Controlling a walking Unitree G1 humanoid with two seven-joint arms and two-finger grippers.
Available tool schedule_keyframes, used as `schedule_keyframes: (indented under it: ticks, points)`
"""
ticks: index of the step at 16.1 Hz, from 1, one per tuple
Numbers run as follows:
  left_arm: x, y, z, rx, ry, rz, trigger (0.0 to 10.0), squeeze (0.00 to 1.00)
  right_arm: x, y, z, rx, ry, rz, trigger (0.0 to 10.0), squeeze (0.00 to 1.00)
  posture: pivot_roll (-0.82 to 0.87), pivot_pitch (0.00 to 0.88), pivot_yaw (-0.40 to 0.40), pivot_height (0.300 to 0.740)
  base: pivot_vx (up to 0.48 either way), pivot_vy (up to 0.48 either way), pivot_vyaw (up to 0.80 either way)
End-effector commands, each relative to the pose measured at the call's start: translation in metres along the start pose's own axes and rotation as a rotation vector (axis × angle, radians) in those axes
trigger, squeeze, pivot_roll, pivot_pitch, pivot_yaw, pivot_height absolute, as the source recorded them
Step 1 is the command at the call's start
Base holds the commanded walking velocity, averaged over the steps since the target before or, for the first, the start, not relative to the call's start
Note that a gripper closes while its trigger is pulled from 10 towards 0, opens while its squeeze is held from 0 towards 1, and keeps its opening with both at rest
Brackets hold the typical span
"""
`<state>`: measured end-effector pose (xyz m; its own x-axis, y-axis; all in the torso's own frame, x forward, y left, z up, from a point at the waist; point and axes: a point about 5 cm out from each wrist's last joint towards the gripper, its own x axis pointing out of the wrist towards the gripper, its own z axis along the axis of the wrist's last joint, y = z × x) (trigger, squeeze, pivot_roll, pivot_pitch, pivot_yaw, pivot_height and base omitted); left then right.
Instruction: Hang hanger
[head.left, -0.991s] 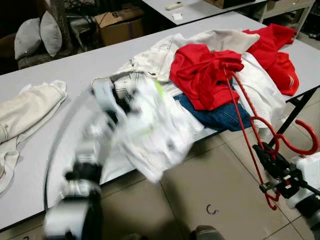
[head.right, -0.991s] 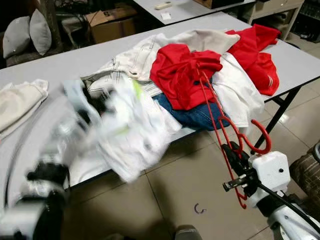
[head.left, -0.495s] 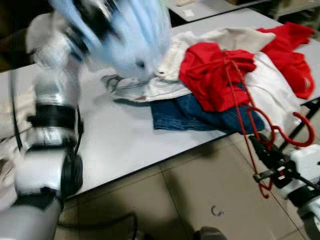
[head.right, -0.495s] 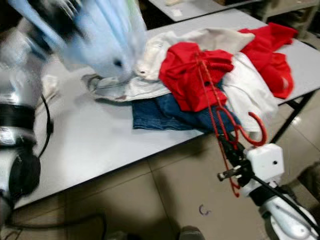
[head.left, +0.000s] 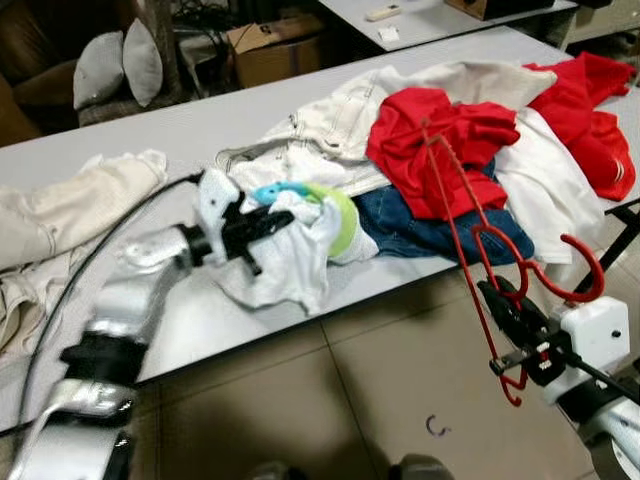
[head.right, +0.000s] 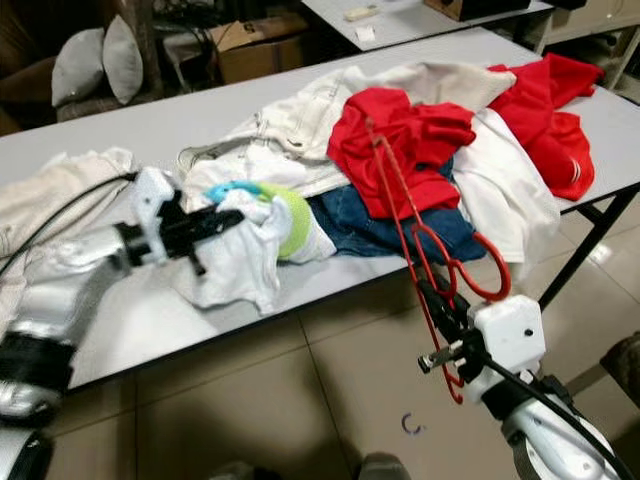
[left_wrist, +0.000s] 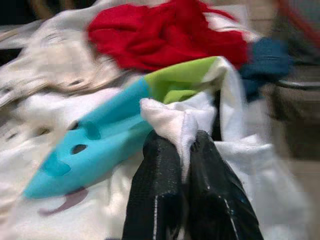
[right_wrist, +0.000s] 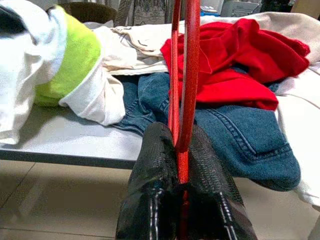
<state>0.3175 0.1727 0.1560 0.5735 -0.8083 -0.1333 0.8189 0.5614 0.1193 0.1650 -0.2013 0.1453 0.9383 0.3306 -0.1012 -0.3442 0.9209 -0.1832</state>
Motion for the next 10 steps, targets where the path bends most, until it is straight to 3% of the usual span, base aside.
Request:
schedule_keyframes:
  ticks: [1,4,6,9,10]
  points:
    - [-0.006,-0.003,0.008,-0.001,-0.005,-0.06,10.0,1.0,-0.001,-0.001,0.002,-0.007,-0.01,0.007,10.0,0.0,-0.25,0.0,0.122,0.74,0.0,0.0,0.0]
    - [-0.024,-0.017,0.013,-0.039,0.068,-0.234,10.0,1.0,-0.004,-0.004,0.0,-0.012,-0.001,0.001,10.0,0.0,-0.25,0.0,0.116,0.74,0.0,0.0,0.0]
    - [-0.032,-0.017,0.022,-0.079,0.075,-0.274,10.0,1.0,-0.005,-0.006,0.0,-0.016,0.004,-0.002,10.0,0.0,-0.25,0.0,0.117,0.74,0.0,0.0,0.0]
    - [-0.044,-0.017,0.021,-0.088,0.185,-0.319,10.0,1.0,-0.006,-0.007,0.0,-0.018,0.005,-0.006,10.0,0.0,-0.25,0.0,0.12,0.74,0.0,0.0,0.0]
    - [-0.043,-0.013,0.028,-0.092,0.13,-0.296,10.0,1.0,-0.007,-0.007,-0.001,-0.018,0.007,-0.008,10.0,0.0,-0.25,0.0,0.12,0.74,0.0,0.0,0.0]
